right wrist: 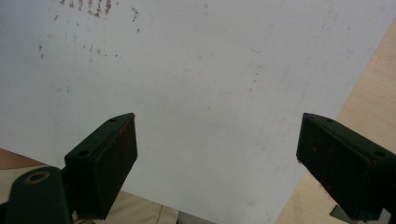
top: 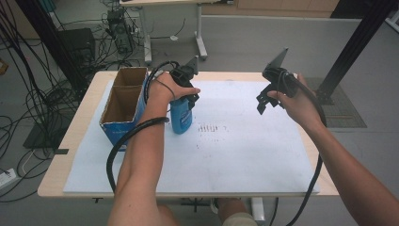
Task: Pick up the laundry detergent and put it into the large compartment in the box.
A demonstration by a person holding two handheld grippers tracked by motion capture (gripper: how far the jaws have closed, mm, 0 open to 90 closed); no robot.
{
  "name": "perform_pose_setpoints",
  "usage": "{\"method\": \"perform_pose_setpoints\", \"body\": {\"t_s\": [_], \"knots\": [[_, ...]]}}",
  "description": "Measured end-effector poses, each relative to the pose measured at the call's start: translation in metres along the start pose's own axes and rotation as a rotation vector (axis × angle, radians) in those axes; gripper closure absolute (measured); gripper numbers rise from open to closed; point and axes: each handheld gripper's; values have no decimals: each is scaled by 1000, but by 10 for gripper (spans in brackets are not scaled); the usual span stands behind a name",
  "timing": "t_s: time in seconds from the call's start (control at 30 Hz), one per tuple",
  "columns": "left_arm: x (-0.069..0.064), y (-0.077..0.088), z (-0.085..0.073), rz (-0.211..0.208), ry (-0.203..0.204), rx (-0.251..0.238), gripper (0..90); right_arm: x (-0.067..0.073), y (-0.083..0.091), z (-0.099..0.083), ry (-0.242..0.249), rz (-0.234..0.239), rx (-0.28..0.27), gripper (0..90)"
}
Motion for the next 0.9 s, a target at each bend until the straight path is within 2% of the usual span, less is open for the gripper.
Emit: {"method": "perform_pose_setpoints", "body": {"t_s": [0.9], "knots": [[0, 0, -1, 4, 0, -5, 66, -1, -1, 0, -1, 1, 2, 122]]}}
Point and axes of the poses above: each handheld gripper's, and its own axes: y roughly backward along the jaws, z roughly out of its top, x roughly to its left, and after that the axes turned 2 degrees about y, right-handed
